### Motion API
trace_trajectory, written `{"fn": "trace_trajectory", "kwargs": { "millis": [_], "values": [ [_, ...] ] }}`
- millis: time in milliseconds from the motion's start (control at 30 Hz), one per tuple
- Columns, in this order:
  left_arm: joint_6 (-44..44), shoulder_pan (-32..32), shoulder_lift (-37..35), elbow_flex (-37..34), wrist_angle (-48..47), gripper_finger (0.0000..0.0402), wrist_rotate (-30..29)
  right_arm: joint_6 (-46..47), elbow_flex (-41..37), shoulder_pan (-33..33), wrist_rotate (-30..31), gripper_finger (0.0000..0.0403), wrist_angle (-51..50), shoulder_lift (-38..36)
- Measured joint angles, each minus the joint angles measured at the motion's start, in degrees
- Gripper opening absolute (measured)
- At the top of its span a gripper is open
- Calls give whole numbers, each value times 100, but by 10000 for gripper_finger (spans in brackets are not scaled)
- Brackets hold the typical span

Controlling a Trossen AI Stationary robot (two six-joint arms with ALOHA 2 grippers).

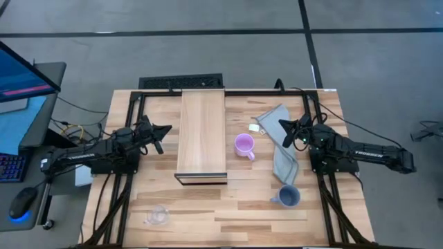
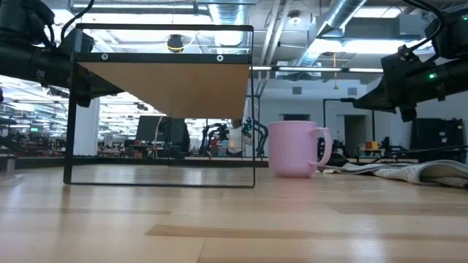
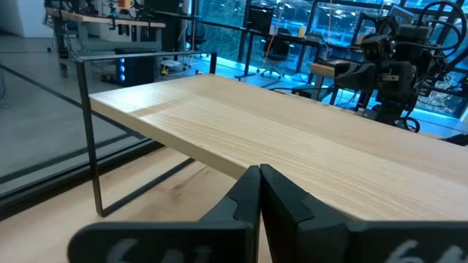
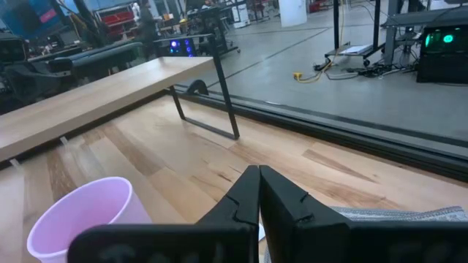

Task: Stack small to large cups/mugs on shelf

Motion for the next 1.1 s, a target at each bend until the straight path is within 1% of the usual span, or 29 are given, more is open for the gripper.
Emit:
{"fn": "trace_trajectory", "kwargs": {
  "millis": [667,900,1100],
  "values": [
    [-12,0,-1,2,0,0,-1,0,0,-1,0,33,2,0],
    [-420,2,-1,0,0,0,0,0,1,0,1,33,0,1],
    [-231,2,-2,2,0,0,-2,0,0,-1,-1,33,2,0]
  ]
}}
